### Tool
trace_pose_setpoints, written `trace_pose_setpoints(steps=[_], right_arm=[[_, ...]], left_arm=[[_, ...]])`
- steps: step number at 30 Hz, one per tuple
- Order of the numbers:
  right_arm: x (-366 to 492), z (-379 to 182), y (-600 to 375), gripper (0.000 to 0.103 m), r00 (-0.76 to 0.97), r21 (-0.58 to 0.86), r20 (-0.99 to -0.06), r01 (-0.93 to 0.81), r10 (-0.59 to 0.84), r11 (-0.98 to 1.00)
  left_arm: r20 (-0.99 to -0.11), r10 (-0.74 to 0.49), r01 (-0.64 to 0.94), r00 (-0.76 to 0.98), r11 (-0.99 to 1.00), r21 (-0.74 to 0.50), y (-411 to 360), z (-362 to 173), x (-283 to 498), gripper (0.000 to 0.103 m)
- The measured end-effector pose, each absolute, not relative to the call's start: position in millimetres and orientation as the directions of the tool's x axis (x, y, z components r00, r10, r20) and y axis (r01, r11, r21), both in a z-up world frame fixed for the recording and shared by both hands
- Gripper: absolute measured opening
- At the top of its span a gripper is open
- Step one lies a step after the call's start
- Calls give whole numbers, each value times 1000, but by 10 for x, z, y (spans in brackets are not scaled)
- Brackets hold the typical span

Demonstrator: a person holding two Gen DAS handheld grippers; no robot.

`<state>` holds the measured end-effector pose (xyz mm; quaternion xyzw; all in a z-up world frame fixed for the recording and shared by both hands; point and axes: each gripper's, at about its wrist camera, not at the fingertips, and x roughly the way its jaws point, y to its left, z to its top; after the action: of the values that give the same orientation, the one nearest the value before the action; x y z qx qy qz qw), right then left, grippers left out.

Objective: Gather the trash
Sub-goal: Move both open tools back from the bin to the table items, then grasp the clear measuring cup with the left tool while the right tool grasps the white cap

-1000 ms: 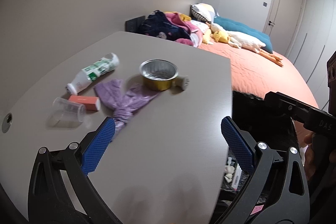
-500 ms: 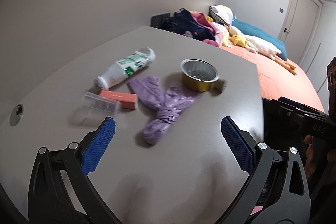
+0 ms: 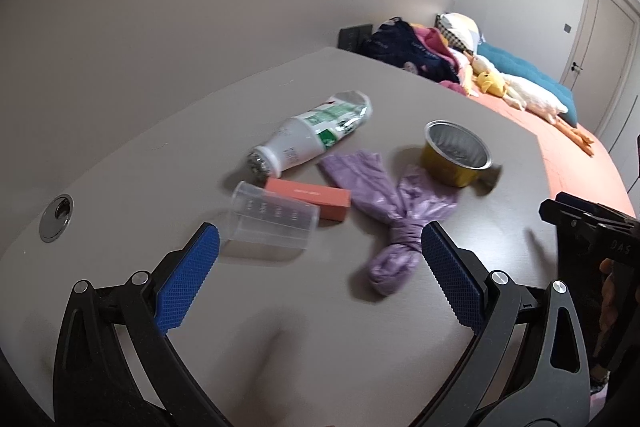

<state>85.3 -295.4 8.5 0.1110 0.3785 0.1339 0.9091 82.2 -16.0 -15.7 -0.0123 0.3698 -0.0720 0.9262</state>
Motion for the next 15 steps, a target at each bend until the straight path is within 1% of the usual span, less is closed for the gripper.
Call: trace_pose_setpoints(steps=[2, 7, 11, 15], right_arm=[[918, 54, -2932, 77, 668, 301, -667, -163, 330, 940], [1099, -16, -2868, 75, 643, 284, -693, -175, 328, 943], [1237, -69, -2806, 70, 626, 264, -710, -187, 322, 946], [1417, -130, -2743, 69, 608, 236, -733, -194, 305, 952]], left_arm=[[-692, -131, 118, 710, 991, -67, -125, -193, 875, 97], [-710, -82, 93, 699, 995, -23, -82, -273, 987, 97], [-725, -67, 93, 686, 996, -4, -58, -334, 1075, 97], [-737, -58, 98, 673, 995, 12, -29, -402, 1165, 97]])
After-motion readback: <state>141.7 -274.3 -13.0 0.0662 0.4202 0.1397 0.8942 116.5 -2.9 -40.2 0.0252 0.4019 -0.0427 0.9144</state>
